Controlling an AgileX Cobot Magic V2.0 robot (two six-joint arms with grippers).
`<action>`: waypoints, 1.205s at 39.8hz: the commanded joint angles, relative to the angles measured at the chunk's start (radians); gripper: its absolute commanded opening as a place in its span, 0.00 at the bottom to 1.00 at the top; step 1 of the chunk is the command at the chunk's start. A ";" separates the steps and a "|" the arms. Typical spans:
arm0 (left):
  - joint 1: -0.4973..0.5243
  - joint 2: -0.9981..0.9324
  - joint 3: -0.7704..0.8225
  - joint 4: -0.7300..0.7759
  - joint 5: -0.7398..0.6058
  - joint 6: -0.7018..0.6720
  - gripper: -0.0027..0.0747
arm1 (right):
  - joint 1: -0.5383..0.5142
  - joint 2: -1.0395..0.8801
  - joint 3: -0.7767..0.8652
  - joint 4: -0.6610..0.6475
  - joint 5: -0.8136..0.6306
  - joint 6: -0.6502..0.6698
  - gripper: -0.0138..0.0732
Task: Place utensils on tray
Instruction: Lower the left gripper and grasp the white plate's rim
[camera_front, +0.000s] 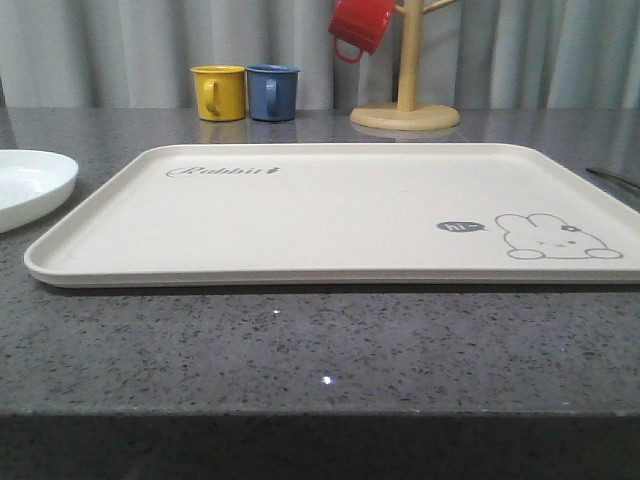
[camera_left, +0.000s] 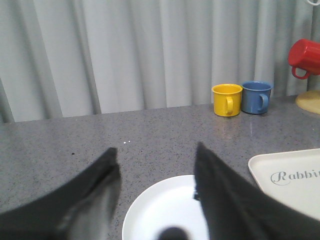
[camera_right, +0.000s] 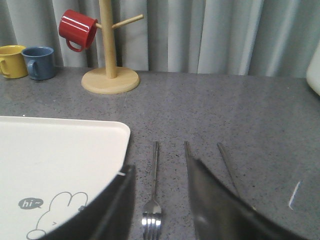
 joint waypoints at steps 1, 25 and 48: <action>0.001 0.014 -0.035 0.001 -0.072 -0.005 0.84 | -0.004 0.019 -0.035 -0.007 -0.070 -0.006 0.76; 0.001 0.134 -0.105 -0.040 0.012 -0.005 0.93 | -0.004 0.019 -0.031 -0.007 -0.063 -0.006 0.91; -0.169 0.825 -0.639 -0.045 0.706 -0.005 0.93 | -0.004 0.019 -0.031 -0.007 -0.063 -0.006 0.91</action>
